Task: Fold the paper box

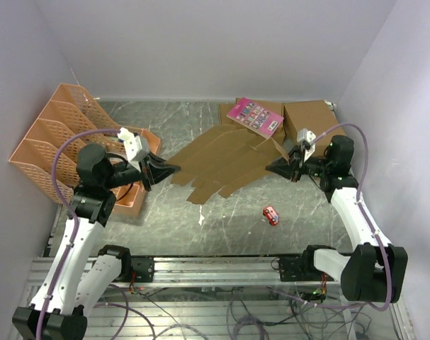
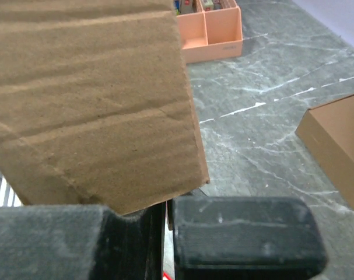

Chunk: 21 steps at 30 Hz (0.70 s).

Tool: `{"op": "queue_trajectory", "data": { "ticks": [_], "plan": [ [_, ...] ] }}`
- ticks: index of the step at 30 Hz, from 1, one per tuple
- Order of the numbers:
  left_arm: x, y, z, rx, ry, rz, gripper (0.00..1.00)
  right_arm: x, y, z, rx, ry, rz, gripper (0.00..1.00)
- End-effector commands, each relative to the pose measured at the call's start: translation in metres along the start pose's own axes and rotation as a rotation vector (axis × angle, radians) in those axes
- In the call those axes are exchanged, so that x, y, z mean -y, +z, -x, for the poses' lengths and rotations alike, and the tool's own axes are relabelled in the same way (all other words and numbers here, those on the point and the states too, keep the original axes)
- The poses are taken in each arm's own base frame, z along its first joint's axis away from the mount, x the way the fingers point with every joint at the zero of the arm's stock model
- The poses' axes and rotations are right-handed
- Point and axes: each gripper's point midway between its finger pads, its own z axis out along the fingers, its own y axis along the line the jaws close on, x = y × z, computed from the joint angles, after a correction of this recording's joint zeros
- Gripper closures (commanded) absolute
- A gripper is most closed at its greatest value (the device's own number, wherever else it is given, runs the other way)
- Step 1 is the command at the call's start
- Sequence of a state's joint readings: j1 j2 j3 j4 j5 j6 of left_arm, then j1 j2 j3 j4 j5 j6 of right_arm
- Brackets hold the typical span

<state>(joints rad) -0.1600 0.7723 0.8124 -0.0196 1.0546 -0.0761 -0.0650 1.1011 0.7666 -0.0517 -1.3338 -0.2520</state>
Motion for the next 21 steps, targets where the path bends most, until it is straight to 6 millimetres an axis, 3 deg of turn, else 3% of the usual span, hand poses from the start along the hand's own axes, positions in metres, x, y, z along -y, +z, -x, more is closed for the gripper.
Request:
{"op": "queue_trajectory", "data": {
  "ticks": [1, 6, 11, 17, 21],
  "plan": [
    [-0.002, -0.006, -0.006, -0.046, 0.172, 0.087, 0.93, 0.032, 0.004, -0.016, 0.012, -0.200, -0.102, 1.00],
    [-0.018, -0.002, -0.021, -0.126, 0.277, 0.148, 0.93, 0.041, 0.017, -0.040, -0.043, -0.228, -0.110, 0.72],
    [-0.028, 0.005, -0.031, -0.203, 0.298, 0.159, 0.93, 0.043, 0.005, -0.047, -0.118, -0.211, -0.115, 0.41],
    [-0.026, 0.010, -0.035, -0.252, 0.343, 0.128, 0.93, 0.045, -0.039, -0.017, -0.035, -0.257, -0.129, 0.27],
    [-0.024, 0.016, -0.039, -0.277, 0.351, 0.110, 0.93, 0.033, -0.045, -0.012, -0.068, -0.290, -0.081, 0.23]
  ]
}}
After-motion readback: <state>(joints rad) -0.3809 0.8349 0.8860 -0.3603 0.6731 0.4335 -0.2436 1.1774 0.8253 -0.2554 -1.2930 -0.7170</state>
